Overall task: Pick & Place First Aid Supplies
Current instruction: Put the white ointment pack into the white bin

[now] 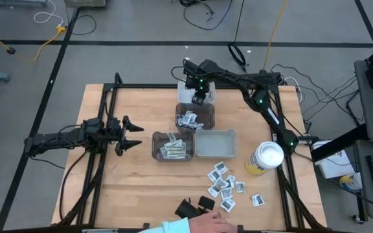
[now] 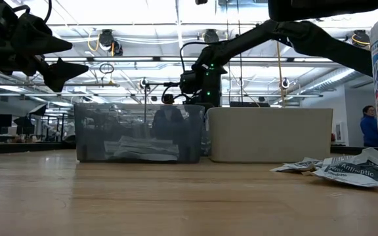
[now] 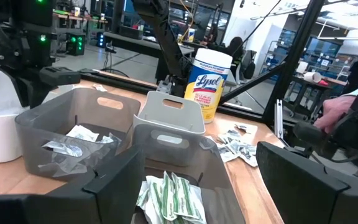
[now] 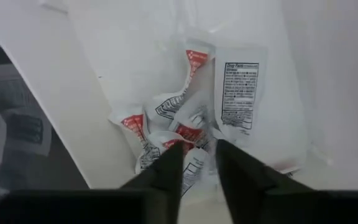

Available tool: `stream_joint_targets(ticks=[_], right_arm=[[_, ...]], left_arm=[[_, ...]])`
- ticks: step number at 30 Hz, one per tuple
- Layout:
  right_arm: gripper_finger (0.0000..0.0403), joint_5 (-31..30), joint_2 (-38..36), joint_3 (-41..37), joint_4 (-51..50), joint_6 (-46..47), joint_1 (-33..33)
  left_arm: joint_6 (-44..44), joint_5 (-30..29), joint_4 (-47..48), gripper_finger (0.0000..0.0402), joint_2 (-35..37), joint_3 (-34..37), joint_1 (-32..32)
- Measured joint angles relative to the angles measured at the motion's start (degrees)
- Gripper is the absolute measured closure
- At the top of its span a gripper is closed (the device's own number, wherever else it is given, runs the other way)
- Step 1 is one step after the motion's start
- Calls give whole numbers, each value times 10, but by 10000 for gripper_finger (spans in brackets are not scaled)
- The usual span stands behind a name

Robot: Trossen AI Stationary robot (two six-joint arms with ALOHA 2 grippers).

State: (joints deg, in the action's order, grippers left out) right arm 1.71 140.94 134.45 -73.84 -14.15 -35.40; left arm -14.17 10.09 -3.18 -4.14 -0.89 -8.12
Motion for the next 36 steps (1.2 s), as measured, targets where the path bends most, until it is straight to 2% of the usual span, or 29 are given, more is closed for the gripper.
stream_joint_targets(ticks=[7,12,16,23,36], right_arm=[[199,-1,0,0,9,1,0],[157,-1,0,0,9,-15,0],[153,-1,0,0,11,-14,0],[167,-1,-13,1,19,1,-3],[177,-3,-80,1,-4,53,-10]], left_arm=[[0,0,0,91,0,0,0],[0,0,0,91,0,0,0],[0,0,0,91,0,0,0],[0,0,0,91,0,0,0],[0,0,0,91,0,0,0]])
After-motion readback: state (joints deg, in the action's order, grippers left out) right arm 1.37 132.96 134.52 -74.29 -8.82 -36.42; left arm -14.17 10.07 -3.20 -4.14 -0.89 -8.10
